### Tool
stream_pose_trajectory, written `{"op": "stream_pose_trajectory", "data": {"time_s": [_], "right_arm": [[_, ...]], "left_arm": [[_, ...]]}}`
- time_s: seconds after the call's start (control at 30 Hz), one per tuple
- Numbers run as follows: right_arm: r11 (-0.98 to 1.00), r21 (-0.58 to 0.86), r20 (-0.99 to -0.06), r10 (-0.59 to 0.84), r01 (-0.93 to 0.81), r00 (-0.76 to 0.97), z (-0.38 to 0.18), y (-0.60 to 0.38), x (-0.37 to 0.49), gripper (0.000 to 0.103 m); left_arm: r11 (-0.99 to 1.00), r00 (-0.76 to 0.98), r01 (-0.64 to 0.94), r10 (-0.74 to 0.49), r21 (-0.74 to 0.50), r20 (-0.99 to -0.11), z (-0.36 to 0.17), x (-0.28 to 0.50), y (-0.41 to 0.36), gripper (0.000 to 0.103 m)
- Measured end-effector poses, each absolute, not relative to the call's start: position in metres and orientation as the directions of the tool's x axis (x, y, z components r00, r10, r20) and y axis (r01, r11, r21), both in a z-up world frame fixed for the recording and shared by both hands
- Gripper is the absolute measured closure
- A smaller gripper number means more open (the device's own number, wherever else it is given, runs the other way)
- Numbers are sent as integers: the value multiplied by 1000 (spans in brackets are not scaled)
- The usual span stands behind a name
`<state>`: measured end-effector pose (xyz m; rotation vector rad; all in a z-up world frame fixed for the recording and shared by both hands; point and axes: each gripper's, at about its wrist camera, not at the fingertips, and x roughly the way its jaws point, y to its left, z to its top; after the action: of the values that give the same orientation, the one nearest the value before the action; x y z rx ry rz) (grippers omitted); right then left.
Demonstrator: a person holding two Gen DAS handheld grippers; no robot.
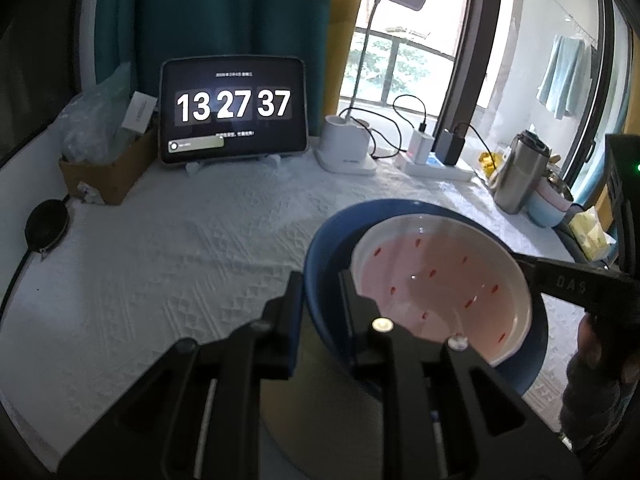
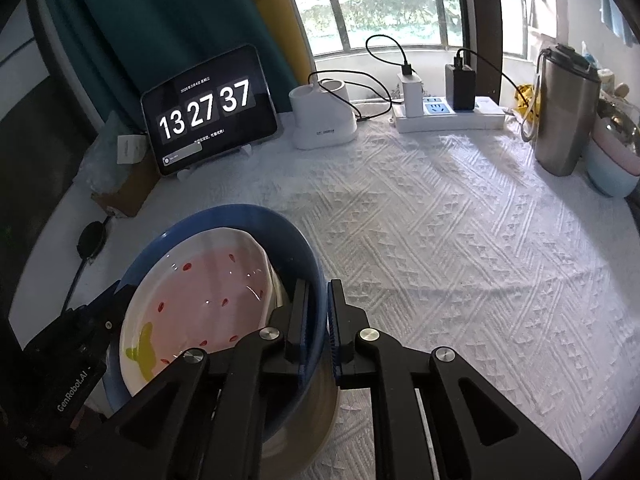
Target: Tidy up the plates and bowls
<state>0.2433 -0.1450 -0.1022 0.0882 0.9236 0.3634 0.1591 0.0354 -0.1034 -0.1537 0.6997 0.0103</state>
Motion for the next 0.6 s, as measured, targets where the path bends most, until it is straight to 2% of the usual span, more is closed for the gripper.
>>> {"op": "stream_pose_trajectory", "data": {"time_s": [0.13,0.2,0.27,0.37,0.6], "right_arm": [[931,238,-767,355,-278,535,-103,-145,245,92],[931,240,-767,356,-275,534,-103,-147,246,87],[934,246,-767,351,-259,537,-104,-152,247,75],[933,270,-767,359,-239,532,-107,-159,249,65],[942,246,-770,334,-230,544,-106,-161,245,61]], "left_arm": [[991,764,-64,-26,-115,-644,-103,159,33,85],[994,769,-64,-7,-88,-639,-103,158,31,85],[995,771,-67,5,-73,-637,-103,158,30,84],[995,767,-75,15,-67,-642,-102,158,29,84],[996,757,-77,33,-39,-653,-99,158,24,84]]}}
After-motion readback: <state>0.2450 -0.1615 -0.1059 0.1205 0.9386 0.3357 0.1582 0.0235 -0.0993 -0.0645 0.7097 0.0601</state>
